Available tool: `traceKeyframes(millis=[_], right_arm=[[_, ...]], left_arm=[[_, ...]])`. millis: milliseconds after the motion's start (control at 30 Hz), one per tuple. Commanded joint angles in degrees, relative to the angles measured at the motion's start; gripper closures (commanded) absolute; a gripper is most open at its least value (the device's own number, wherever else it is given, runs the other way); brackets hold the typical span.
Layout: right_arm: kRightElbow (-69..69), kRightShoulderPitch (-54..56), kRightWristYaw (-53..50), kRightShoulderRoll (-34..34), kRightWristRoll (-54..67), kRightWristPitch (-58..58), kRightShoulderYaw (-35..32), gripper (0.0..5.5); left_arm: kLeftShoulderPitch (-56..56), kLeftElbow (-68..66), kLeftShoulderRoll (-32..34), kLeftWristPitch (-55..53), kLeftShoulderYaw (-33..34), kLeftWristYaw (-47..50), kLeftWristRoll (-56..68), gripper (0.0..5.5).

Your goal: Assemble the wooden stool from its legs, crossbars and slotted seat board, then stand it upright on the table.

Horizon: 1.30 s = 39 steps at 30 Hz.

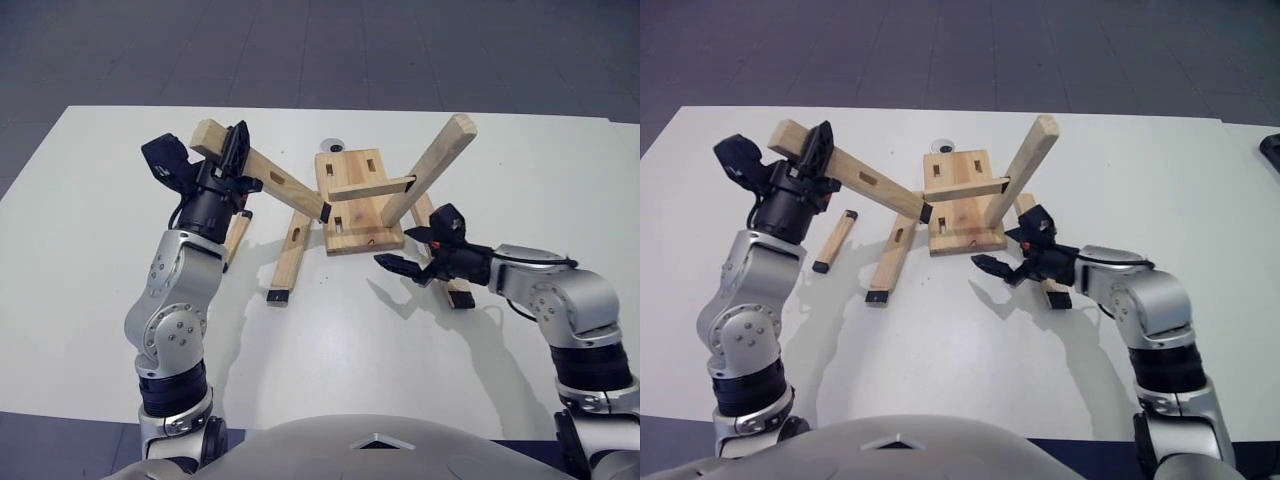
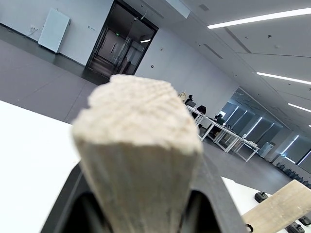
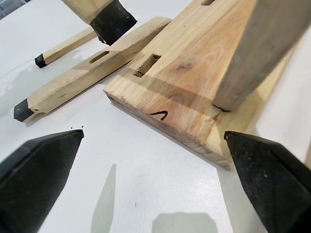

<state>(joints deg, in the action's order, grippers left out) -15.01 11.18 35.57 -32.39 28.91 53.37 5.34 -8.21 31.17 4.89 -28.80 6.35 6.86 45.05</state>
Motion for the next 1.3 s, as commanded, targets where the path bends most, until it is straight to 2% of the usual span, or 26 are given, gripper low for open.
traceKeyframes(millis=[33, 233, 367, 533, 733, 1033, 1300], right_arm=[[4.6, 1.5, -2.6, 1.7, -3.5, -1.8, 1.0, 0.1], [8.3, 2.0, -5.3, 4.0, -6.3, -3.3, 0.5, 0.1], [7.8, 1.9, -5.4, 4.6, -6.5, -3.5, 0.2, 0.1], [8.3, 2.0, -5.8, 4.9, -7.1, -4.1, -1.3, 0.1], [6.9, 0.7, -5.3, 6.2, -8.3, -4.2, 2.8, 0.1], [5.1, -0.3, -6.5, 8.3, -8.8, -3.5, 3.5, 0.1], [4.8, -1.1, -7.9, 10.3, -9.4, -3.8, 3.4, 0.1]], left_arm=[[-2.4, -2.9, -2.5, 1.1, -2.4, -0.3, -2.6, 4.45], [-2.3, -5.3, -4.1, 1.8, -5.4, -0.3, -8.5, 4.45], [-1.3, -5.2, -2.5, 0.3, -6.8, -0.1, -12.8, 4.45], [-0.3, -2.9, -3.2, -1.6, -6.6, 2.4, -15.0, 4.45], [1.2, 2.7, -3.2, -10.3, -6.3, 6.9, -14.4, 4.45], [-1.5, 5.5, -6.2, -21.4, -0.8, 13.8, -10.3, 4.45], [-9.0, 7.3, -8.4, -35.5, 4.2, 20.0, -4.8, 4.45]])
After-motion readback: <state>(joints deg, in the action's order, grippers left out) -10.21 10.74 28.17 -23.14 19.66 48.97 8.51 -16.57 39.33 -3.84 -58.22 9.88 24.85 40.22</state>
